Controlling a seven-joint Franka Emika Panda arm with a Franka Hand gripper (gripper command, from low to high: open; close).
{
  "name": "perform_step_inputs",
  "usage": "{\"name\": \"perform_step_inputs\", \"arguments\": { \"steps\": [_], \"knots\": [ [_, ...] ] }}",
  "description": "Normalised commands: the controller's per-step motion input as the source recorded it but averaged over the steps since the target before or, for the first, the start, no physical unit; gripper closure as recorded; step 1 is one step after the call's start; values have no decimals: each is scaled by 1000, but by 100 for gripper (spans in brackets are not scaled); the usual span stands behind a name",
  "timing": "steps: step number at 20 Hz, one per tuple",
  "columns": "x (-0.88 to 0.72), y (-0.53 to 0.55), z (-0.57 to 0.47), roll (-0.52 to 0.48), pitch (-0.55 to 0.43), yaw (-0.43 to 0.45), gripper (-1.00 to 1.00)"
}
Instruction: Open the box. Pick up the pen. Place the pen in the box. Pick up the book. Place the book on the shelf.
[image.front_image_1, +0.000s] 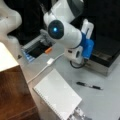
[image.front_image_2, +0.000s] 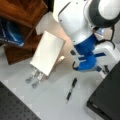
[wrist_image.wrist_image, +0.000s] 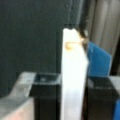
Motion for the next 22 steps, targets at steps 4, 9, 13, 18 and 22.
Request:
{"name": "perform_step_inputs", "arguments": {
  "steps": [4,9,13,18,22],
  "knots": [
    [180,318,464,-206,83,105,100],
    [211,338,555,-183,111,150,100],
    [222,245,536,-139,156,281,100],
    [254,142,404,-87,170,266,100],
    [326,155,365,-53,212,212,100]
  ]
}}
